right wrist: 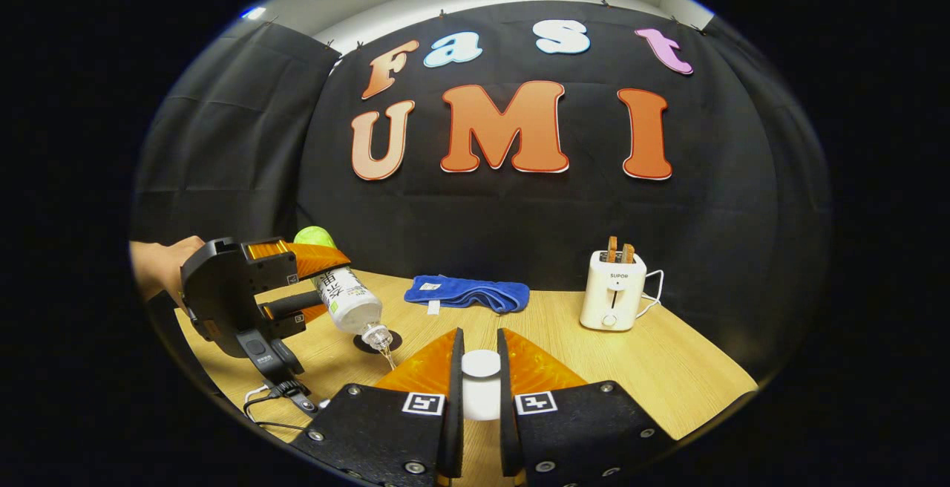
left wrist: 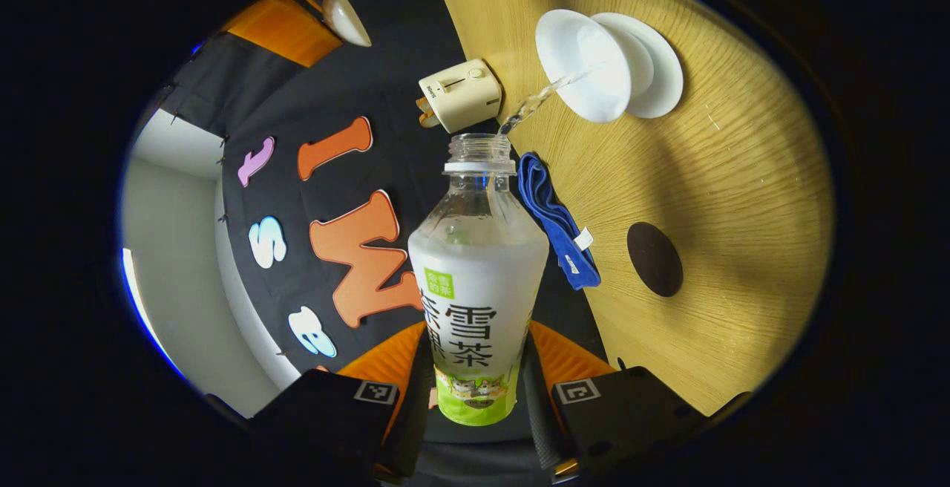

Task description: Open the teacup lid with one hand, grasp the water bottle and pour water into the teacup with the other hand; after pouring, place the water bottle on the coaster and then close the teacup lid.

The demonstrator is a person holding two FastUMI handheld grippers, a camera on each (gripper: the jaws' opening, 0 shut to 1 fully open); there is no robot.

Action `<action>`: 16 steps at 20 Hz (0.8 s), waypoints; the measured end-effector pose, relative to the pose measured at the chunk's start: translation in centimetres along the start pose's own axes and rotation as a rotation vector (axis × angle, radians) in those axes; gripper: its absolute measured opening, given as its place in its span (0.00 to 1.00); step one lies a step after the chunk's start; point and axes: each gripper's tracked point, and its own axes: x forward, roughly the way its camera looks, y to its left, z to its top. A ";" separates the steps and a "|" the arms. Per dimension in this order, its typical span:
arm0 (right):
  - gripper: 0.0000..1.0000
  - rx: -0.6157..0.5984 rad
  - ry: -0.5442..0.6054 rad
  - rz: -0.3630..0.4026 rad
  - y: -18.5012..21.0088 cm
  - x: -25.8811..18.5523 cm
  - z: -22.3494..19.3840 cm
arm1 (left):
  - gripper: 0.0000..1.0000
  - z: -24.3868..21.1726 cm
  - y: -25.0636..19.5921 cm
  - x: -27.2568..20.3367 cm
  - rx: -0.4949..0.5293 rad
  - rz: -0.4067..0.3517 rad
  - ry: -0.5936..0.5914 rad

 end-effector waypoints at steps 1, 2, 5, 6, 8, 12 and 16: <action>0.20 0.001 0.000 0.001 0.0 0.0 0.0 | 0.63 0.2 0.1 -0.1 0.006 0.004 -0.001; 0.20 0.000 0.001 0.000 0.0 0.0 0.0 | 0.61 0.2 0.2 -0.2 0.013 0.008 -0.004; 0.20 0.000 -0.001 0.003 0.1 0.0 0.0 | 0.62 0.2 0.4 -0.1 0.036 0.016 -0.007; 0.20 -0.001 -0.002 0.006 0.1 0.0 0.1 | 0.61 0.2 0.4 -0.1 0.040 0.018 -0.011; 0.20 -0.001 -0.001 0.009 0.2 0.0 0.1 | 0.62 0.2 0.4 0.0 0.049 0.020 -0.018; 0.20 -0.007 0.000 0.011 0.2 0.0 0.0 | 0.63 0.3 0.7 0.0 0.078 0.022 -0.019; 0.20 0.001 -0.005 0.021 0.6 -0.1 0.2 | 0.63 0.4 0.8 0.0 0.098 0.024 -0.026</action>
